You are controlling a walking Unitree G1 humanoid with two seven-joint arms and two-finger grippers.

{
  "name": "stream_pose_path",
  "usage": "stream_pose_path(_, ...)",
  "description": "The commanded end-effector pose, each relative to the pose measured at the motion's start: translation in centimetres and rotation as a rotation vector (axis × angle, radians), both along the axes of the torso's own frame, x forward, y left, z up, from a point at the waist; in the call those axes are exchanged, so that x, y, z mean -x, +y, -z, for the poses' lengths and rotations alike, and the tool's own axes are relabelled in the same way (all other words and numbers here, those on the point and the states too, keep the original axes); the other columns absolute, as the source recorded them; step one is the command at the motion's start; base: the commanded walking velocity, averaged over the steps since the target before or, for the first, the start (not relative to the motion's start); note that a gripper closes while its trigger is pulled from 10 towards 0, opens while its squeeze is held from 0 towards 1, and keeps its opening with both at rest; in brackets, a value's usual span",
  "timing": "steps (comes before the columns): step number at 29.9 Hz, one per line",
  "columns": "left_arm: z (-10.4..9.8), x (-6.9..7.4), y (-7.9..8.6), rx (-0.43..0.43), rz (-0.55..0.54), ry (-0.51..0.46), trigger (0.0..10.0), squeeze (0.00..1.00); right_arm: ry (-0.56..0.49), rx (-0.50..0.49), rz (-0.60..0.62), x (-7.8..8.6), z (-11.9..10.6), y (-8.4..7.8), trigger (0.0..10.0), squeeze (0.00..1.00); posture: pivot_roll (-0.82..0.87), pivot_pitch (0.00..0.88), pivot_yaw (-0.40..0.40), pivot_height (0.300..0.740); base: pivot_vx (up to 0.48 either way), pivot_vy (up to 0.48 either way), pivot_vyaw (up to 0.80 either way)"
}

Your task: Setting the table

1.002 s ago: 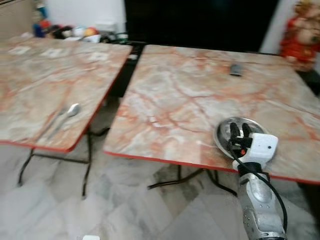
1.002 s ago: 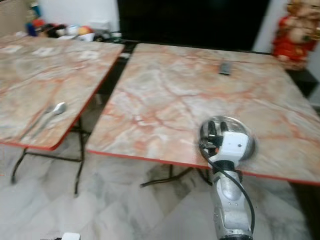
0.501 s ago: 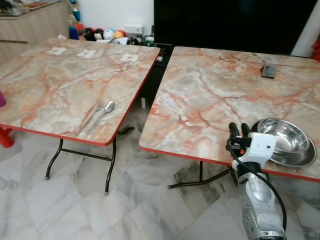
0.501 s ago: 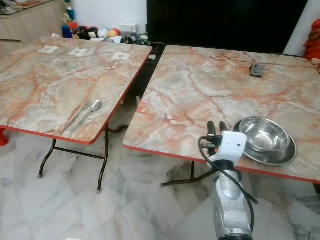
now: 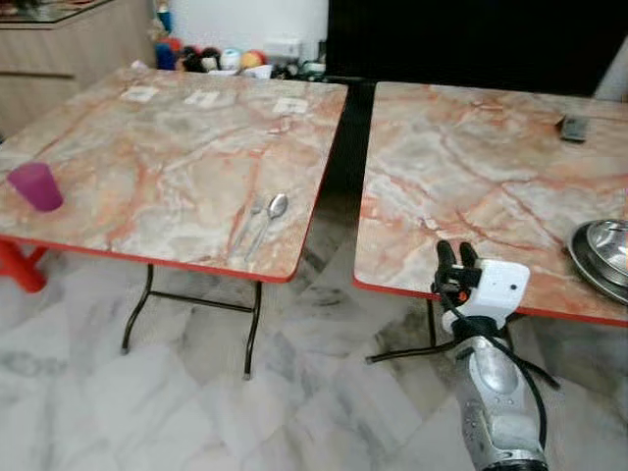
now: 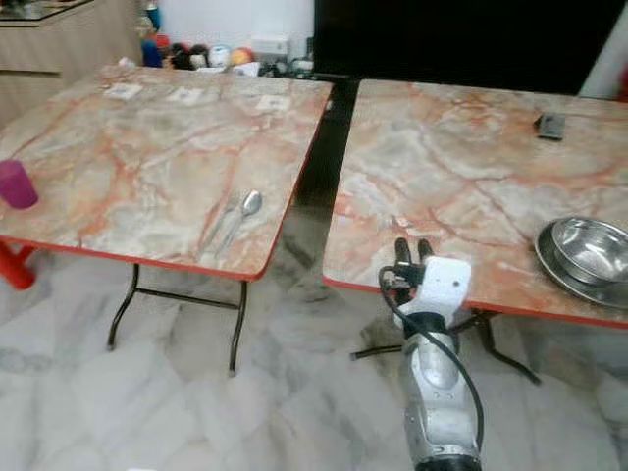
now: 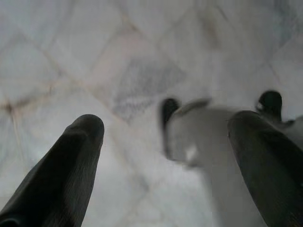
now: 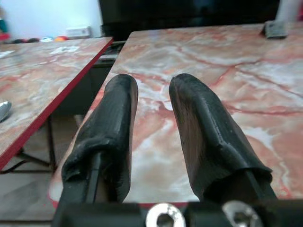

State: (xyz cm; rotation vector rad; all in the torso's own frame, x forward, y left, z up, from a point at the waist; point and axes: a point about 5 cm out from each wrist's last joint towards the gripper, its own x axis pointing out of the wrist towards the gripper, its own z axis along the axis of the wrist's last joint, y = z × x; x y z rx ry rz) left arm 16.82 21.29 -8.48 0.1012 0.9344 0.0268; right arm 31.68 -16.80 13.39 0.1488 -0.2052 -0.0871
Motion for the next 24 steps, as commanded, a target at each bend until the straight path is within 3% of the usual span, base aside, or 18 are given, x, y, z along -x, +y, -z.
stream_pose_path(1, 0.49, 1.29, 0.52, -0.006, -0.017, 0.047, 10.0, 0.0, 0.017, -0.016, -0.023, -0.25, 0.01, 0.91, 10.0, 0.0, 0.02, 0.116, -0.032, 0.74, 0.0, 0.48, -0.59)
stream_pose_path(5, 0.5, 1.3, 0.5, -0.006, -0.016, 0.048, 10.0, 0.0, 0.013, -0.03, -0.02, -0.29, -0.08, 0.96, 10.0, 0.0, 0.02, 0.119, -0.032, 0.74, 0.0, 0.48, -0.76)
stream_pose_path(24, 0.58, 1.42, 0.33, -0.001, -0.014, 0.051, 10.0, 0.0, -0.002, -0.021, -0.035, -0.47, -0.28, 1.5, 10.0, 0.0, 0.02, 0.121, -0.035, 0.74, 0.0, 0.48, 0.0)
